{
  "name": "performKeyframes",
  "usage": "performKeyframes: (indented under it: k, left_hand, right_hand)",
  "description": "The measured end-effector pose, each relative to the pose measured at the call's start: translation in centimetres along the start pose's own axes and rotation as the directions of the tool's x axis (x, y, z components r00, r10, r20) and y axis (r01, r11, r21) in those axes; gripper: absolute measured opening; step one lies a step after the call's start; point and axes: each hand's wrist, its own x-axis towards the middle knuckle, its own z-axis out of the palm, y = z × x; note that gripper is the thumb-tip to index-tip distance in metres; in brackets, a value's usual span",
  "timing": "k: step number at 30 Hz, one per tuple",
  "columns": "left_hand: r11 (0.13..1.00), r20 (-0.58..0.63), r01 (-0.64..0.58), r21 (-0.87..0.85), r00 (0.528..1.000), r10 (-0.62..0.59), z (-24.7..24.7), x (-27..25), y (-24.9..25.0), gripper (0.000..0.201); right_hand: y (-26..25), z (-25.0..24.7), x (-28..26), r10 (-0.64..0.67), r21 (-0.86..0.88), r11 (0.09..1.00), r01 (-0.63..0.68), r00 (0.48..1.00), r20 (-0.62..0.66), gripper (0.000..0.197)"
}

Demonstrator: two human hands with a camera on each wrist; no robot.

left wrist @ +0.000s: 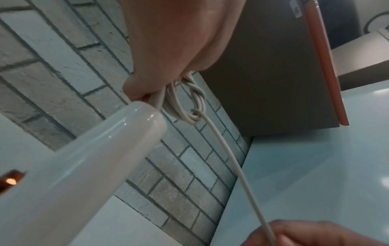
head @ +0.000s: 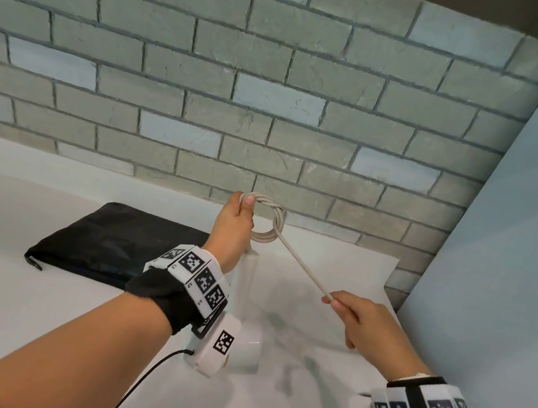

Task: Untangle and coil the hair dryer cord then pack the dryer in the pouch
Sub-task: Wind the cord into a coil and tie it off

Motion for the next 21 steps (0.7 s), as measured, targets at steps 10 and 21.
performKeyframes:
  k: [10, 21]
  left_hand:
    - [0.975, 0.081, 0.11, -0.192, 0.992, -0.096, -0.1, -0.4, 0.2, 0.025]
    - [0.978, 0.409, 0.208, -0.03, 0.895, -0.178, 0.4, -2.1, 1.7, 0.031]
  right_hand:
    - [-2.5, 3.5, 0.3, -0.217, 0.552, 0.81, 0.2, 0.975, -0.034, 0.026]
    - [-5.2, 2.4, 5.3, -0.144, 0.289, 0.931, 0.223, 0.952, -0.271, 0.009]
